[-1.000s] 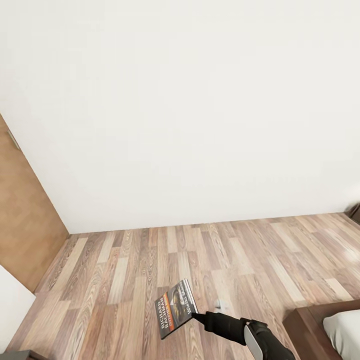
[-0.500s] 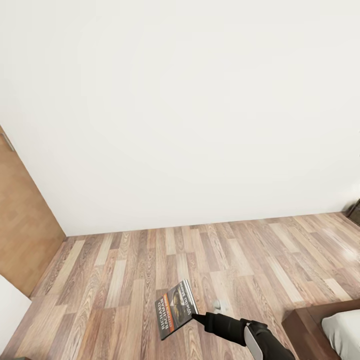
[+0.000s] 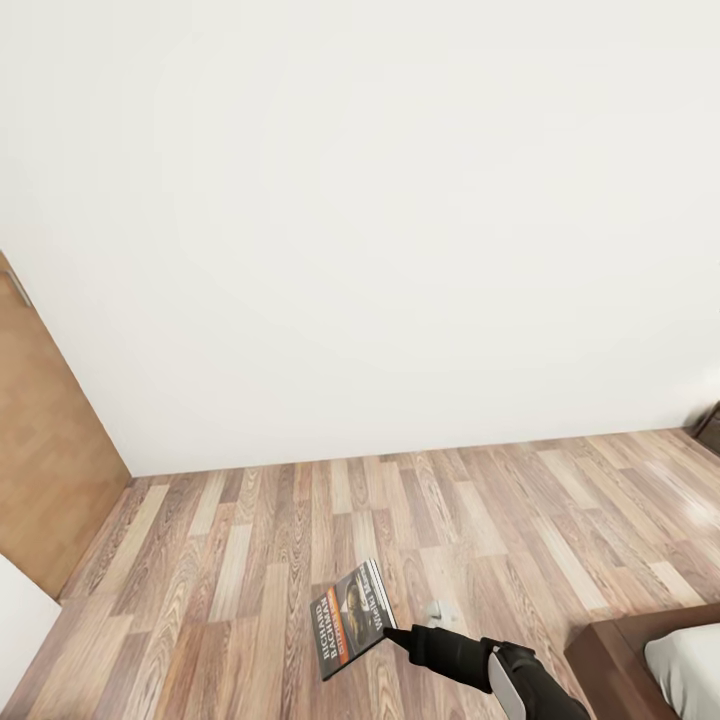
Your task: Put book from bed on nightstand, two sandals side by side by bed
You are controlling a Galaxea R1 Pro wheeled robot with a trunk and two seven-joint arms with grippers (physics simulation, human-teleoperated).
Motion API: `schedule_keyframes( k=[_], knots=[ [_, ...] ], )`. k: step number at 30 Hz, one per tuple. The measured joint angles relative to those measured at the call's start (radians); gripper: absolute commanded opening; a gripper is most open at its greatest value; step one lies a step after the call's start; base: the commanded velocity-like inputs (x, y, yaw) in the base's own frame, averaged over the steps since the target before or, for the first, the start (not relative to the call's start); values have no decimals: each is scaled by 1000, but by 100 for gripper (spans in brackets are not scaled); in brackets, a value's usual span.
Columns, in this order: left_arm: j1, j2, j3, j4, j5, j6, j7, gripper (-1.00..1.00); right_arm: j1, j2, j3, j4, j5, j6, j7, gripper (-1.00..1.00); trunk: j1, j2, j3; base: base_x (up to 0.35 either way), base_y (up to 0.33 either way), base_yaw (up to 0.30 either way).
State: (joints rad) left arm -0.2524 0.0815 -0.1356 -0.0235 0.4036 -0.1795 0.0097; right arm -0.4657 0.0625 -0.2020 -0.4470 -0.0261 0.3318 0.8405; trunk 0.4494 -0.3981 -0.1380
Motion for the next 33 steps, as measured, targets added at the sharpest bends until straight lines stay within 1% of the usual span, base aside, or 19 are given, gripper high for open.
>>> schedule_keyframes(
  k=[27,33],
  knots=[
    [0,-1,-6,0,-1,0,0,100,3,-1,-1,-2,0,-1,0,-100,0,0,43,1,0,0],
    [0,-2,-7,0,-2,0,0,100,3,-1,-1,-2,1,-1,0,-100,0,0,53,122,69,0]
  ],
)
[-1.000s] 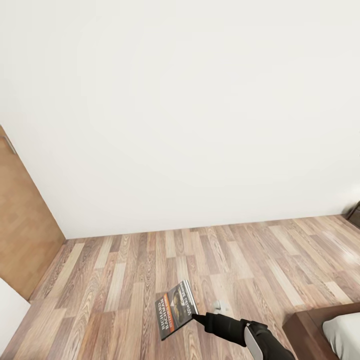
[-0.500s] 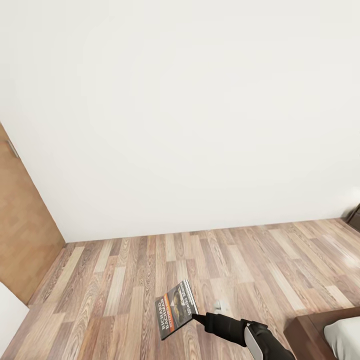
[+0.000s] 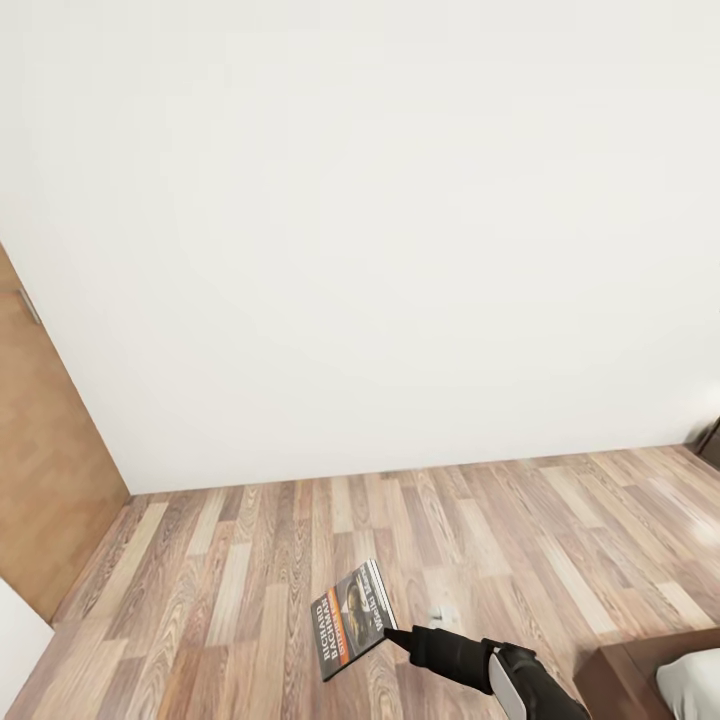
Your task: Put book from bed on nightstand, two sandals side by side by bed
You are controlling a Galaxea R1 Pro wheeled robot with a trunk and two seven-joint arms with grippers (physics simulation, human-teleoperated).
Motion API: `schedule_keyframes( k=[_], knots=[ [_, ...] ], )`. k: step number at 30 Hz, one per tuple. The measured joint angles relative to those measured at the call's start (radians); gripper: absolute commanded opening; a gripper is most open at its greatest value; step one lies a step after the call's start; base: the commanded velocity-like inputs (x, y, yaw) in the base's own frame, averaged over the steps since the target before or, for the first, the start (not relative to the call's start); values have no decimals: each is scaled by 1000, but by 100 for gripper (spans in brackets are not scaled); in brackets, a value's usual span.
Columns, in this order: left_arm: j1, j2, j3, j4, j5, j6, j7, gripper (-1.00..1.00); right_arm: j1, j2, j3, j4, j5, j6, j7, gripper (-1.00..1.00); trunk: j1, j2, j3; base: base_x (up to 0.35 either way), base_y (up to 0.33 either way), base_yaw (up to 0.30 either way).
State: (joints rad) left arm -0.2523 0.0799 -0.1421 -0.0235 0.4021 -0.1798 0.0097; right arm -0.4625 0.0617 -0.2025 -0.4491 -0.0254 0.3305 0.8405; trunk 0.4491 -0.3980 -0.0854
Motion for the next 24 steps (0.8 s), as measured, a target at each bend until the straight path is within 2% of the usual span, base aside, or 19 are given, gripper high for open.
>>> schedule_keyframes(
  k=[9,24],
  knots=[
    [0,0,-22,0,0,0,0,100,0,0,0,1,0,1,0,-100,0,0,12,239,178,0],
    [0,-3,-27,2,-1,0,0,100,0,0,0,3,2,1,1,-100,0,0,14,267,206,-5]
  ],
)
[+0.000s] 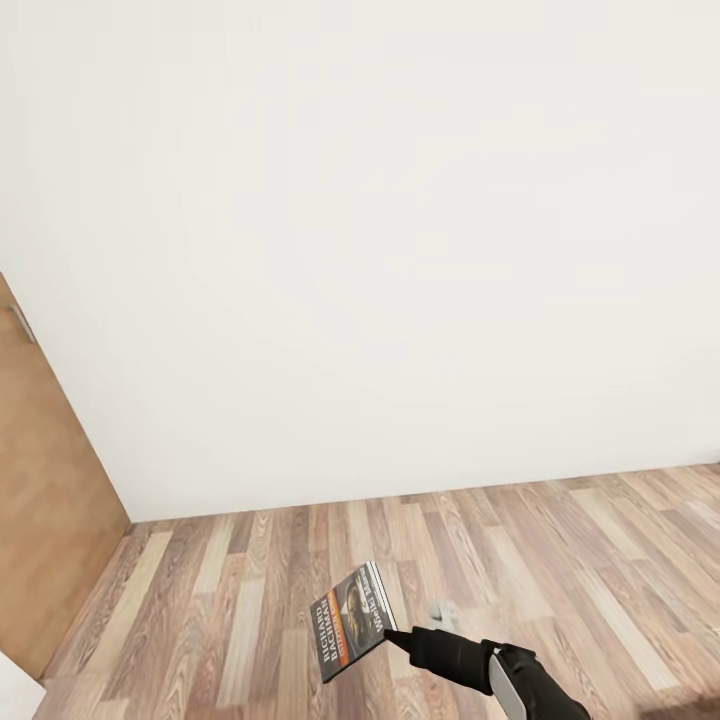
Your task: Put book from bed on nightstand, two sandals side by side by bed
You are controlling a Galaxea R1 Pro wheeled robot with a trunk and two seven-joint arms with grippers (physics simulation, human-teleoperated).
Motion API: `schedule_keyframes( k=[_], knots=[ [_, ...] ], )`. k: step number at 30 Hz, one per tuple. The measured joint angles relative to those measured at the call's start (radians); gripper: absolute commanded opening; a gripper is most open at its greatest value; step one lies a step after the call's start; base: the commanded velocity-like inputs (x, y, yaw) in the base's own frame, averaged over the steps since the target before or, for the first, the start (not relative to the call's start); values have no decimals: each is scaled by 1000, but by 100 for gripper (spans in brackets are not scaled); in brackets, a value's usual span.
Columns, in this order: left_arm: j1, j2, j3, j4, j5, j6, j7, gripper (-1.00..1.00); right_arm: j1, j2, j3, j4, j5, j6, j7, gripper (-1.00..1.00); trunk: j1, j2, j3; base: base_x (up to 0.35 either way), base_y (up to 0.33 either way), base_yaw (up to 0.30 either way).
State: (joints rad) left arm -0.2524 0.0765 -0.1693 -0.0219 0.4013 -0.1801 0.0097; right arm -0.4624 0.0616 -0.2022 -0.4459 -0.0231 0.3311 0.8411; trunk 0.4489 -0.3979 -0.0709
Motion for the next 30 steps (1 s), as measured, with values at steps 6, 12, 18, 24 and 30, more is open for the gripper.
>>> schedule_keyframes(
  k=[6,12,18,24,30],
  knots=[
    [0,-1,0,0,0,0,0,100,0,0,0,0,0,0,0,-100,0,0,0,269,207,-134],
    [0,-2,0,0,0,0,0,100,0,0,0,0,0,0,0,-100,0,0,0,277,149,-252],
    [0,-3,0,0,-1,0,0,100,0,-1,-1,0,0,0,4,-100,0,0,0,290,42,-270],
    [0,-3,-8,0,0,0,0,100,0,-1,-1,0,-1,0,5,-100,0,0,0,294,11,-136],
    [0,-3,-19,0,0,0,1,100,0,-1,0,0,-1,0,7,-100,0,0,0,295,2,-184]
  ],
)
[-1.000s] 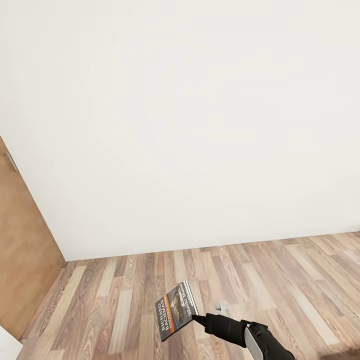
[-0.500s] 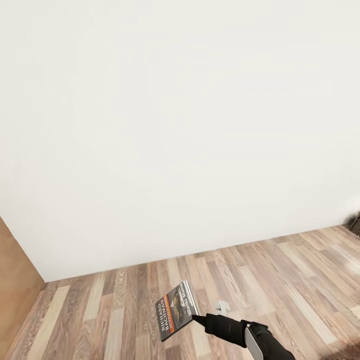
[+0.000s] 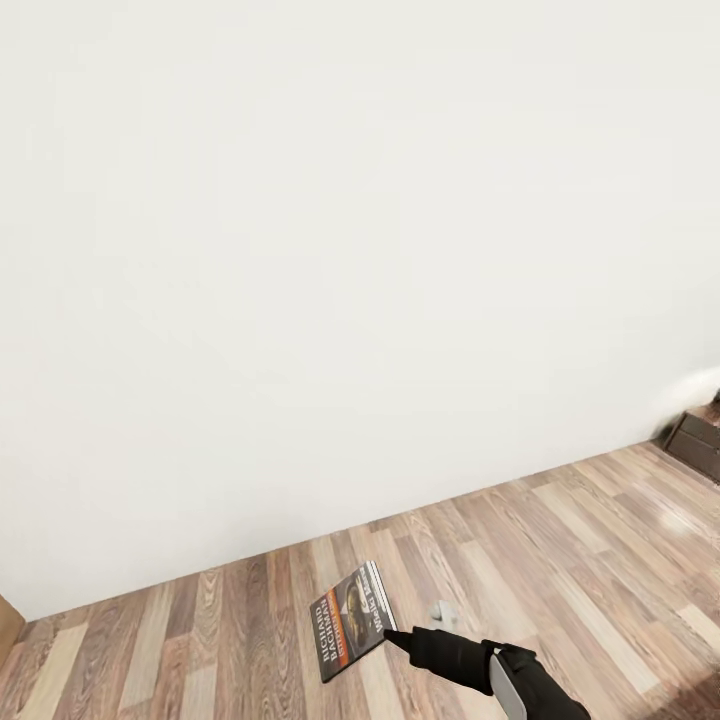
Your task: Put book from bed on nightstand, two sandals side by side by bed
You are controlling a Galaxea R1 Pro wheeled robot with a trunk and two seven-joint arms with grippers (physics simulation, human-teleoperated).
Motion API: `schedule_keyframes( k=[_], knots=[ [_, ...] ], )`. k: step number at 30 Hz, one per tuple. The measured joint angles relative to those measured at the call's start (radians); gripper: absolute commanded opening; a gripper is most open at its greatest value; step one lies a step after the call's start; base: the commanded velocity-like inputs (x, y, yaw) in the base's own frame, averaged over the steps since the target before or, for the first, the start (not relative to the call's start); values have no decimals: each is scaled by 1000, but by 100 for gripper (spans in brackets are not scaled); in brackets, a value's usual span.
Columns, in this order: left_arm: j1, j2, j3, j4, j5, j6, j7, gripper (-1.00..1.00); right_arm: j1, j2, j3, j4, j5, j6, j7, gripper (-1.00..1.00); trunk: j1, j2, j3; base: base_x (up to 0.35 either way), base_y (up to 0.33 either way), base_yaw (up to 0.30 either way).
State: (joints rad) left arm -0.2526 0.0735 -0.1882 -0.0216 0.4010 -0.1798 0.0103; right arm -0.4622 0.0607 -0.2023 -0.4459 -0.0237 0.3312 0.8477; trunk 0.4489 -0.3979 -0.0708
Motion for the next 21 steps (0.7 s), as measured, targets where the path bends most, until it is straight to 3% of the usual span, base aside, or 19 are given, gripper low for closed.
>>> schedule_keyframes(
  k=[21],
  knots=[
    [0,0,-8,0,1,0,0,100,0,-2,0,1,0,0,3,-100,0,0,0,306,78,-285]
  ],
)
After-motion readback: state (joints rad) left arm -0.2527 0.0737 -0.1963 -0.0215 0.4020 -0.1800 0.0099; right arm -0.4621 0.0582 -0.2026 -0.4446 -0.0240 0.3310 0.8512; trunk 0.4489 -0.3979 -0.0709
